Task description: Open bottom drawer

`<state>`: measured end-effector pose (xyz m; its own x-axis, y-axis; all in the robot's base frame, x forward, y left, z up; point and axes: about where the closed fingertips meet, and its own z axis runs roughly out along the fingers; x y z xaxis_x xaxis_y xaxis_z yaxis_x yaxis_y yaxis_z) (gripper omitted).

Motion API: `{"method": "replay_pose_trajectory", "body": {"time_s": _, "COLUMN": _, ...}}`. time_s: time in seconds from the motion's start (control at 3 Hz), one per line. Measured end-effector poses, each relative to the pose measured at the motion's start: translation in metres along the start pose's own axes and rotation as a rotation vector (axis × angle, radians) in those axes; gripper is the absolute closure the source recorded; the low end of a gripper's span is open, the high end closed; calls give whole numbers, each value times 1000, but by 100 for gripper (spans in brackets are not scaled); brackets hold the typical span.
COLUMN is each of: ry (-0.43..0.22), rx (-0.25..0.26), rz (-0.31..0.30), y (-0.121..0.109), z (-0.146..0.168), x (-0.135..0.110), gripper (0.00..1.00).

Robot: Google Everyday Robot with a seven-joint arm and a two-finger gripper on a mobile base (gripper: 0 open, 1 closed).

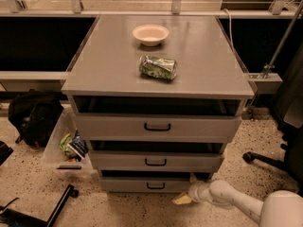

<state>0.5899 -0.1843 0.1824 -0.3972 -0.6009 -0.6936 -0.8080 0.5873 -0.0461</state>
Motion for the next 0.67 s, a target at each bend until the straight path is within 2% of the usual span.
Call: {"method": "replay_pose_trajectory", "body": {"time_s": 0.67, "ry": 0, "rx": 0, "rz": 0, "y": 0, "z": 0, "x": 0, "gripper": 65}}
